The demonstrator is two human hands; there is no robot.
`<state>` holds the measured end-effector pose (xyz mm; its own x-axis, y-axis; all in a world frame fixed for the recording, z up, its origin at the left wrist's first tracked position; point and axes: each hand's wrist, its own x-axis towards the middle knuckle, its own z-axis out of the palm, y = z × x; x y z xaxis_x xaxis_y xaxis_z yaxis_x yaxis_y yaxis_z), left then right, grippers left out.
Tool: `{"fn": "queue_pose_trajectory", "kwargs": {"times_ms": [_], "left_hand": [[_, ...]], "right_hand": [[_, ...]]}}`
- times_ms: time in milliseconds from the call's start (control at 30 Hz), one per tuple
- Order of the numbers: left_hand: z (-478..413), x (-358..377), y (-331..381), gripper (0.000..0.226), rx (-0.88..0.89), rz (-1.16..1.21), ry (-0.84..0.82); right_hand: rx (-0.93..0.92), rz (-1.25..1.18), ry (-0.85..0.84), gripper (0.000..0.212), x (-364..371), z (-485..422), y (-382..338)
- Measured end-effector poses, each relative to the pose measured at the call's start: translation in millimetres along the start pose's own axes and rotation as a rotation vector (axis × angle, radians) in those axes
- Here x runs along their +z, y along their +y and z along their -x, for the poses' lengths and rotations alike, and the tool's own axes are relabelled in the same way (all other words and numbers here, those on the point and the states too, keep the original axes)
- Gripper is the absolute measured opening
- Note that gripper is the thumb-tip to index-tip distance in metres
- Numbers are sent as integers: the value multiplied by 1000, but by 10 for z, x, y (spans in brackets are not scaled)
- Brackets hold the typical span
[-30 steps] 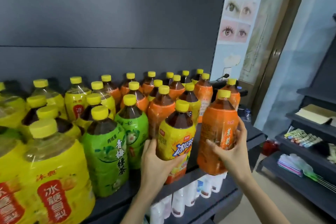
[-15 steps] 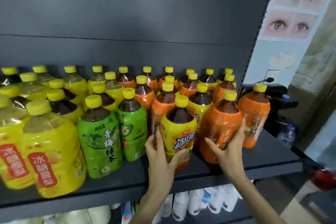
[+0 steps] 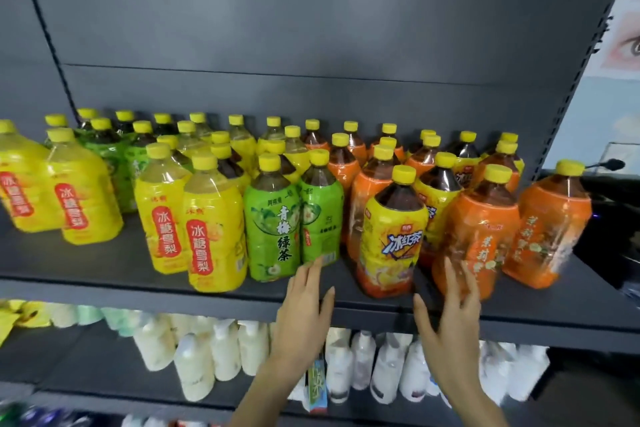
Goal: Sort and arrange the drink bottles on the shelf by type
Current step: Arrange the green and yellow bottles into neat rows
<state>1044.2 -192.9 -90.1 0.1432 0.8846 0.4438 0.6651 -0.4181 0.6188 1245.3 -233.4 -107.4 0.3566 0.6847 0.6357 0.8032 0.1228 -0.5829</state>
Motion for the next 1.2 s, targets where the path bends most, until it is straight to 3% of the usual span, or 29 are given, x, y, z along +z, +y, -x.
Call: {"fn": "queue_pose_trajectory", "kwargs": {"times_ms": [167,367,500,700,833,1000,1200], "left_hand": [[-197,-809,-114,44,143,-129,141],[-631,-1520,-43,59,250,-143,123],[-1016,-1622,96,71,252,-111,70],[-1381,-1410,201,88,-46,56,-188],[-1378,-1310,143,86,-119,68,-137],[-1266,-1309,53,113,-104,30,-254],[-1104,-1305,58,116,1,-104,-280]], "right_hand": [[-221,16,-80,53,154,24,-688],[-380,4,-145,54,446,-382,-1398],[-296,-15,-165,56,577,-787,-1560],[-104,-165,-363,72,790,-1186,-1518],[-61,-255,-444,81,901,-1236,-1462],[-43,-288,-352,79,944,-1108,-1398],[-46,-349,-191,75,919,-931,-1361]]}}
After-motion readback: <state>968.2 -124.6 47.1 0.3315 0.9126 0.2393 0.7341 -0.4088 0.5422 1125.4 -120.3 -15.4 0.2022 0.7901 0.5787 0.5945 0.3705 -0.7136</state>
